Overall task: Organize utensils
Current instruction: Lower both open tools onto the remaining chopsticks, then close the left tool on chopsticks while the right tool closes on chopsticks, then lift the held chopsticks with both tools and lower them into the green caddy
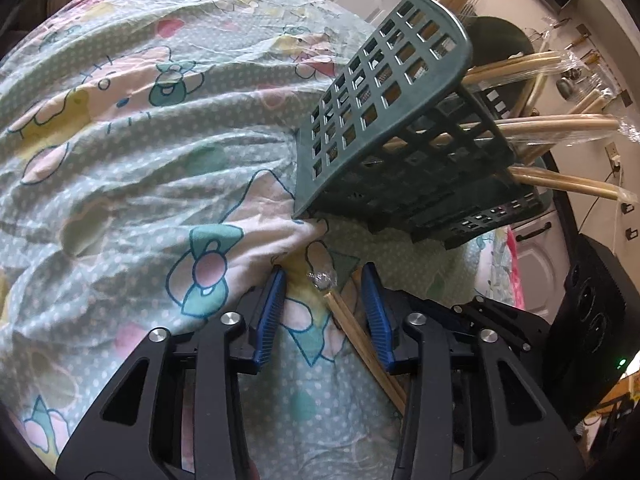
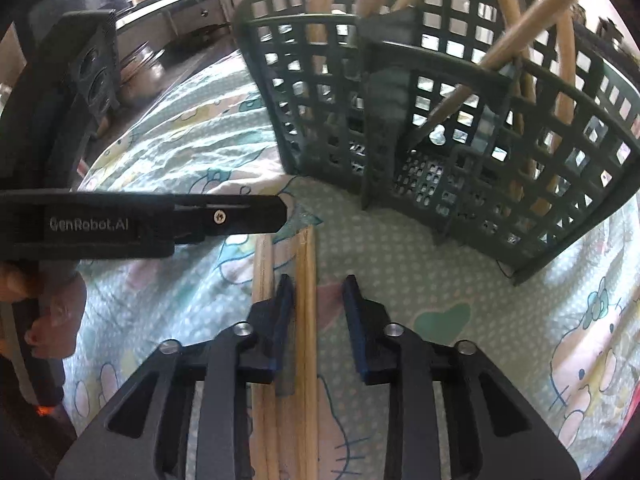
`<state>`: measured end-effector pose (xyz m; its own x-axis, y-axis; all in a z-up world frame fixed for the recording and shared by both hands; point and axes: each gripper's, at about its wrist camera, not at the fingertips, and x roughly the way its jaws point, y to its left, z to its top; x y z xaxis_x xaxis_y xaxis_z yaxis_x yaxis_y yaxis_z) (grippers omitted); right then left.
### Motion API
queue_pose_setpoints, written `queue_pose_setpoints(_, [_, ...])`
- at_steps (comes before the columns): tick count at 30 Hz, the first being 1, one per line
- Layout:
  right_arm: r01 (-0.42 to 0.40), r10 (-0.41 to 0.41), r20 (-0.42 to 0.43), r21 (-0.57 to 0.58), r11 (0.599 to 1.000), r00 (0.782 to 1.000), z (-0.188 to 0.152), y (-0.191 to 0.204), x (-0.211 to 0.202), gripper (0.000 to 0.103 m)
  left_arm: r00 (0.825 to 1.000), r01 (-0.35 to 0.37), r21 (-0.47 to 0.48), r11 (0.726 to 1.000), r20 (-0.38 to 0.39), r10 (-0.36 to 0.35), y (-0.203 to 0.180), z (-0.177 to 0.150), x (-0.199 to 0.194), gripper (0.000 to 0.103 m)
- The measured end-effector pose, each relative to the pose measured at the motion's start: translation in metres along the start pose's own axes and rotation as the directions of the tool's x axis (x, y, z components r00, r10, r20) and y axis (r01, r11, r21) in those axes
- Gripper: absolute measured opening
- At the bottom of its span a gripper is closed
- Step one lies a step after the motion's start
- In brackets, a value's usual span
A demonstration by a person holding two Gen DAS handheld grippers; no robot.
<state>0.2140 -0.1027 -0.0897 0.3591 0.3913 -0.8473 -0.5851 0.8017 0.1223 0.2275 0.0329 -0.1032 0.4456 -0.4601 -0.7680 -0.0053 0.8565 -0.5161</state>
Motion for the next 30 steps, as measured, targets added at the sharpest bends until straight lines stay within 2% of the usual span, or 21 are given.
queue_pose_setpoints(1, [0.003,-0.003,0.0,0.011,1.0,1.0,0.001,-0.002,0.0,0.014,1.0,-0.017,0.009,1.0,-0.002,0.017,-0.002,0.001,0.001,0.024])
queue_pose_setpoints(5, [-0.004,0.003,0.006,0.057,0.998,1.0,-0.001,-0.013,-0.007,0.006,0.998,-0.063,0.046,0.997,-0.005,0.063,-0.009,0.003,0.007,0.023])
queue_pose_setpoints(9, [-0.005,0.003,0.035,0.078,0.997,0.999,-0.008,-0.016,-0.02,0.006,0.992,-0.126,0.085,0.988,0.001,0.126,-0.016,0.003,0.01,0.014])
queue_pose_setpoints(12, [-0.017,0.011,0.064,0.089,0.996,0.998,-0.015,-0.019,-0.033,0.006,0.991,-0.134,0.097,0.986,0.0,0.135,-0.018,0.003,0.01,0.01])
queue_pose_setpoints(15, [-0.023,0.014,0.098,0.088,0.996,0.995,-0.021,-0.02,-0.049,0.006,0.994,-0.108,0.09,0.99,-0.003,0.109,-0.017,0.002,0.005,0.004])
queue_pose_setpoints(17, [-0.03,0.019,0.123,0.086,0.996,0.992,-0.024,-0.021,-0.06,0.006,0.998,-0.059,0.076,0.995,0.0,0.059,-0.014,0.002,-0.002,0.003])
queue_pose_setpoints(21, [-0.046,0.031,0.163,0.088,0.995,0.986,-0.031,-0.022,-0.079,0.006,0.999,-0.016,0.101,0.995,0.04,0.012,-0.022,-0.003,-0.022,0.003])
queue_pose_setpoints(30, [-0.06,0.039,0.245,0.076,0.995,0.969,-0.033,-0.011,-0.11,0.006,0.988,0.048,0.151,0.987,0.14,-0.069,-0.043,-0.007,-0.074,0.002])
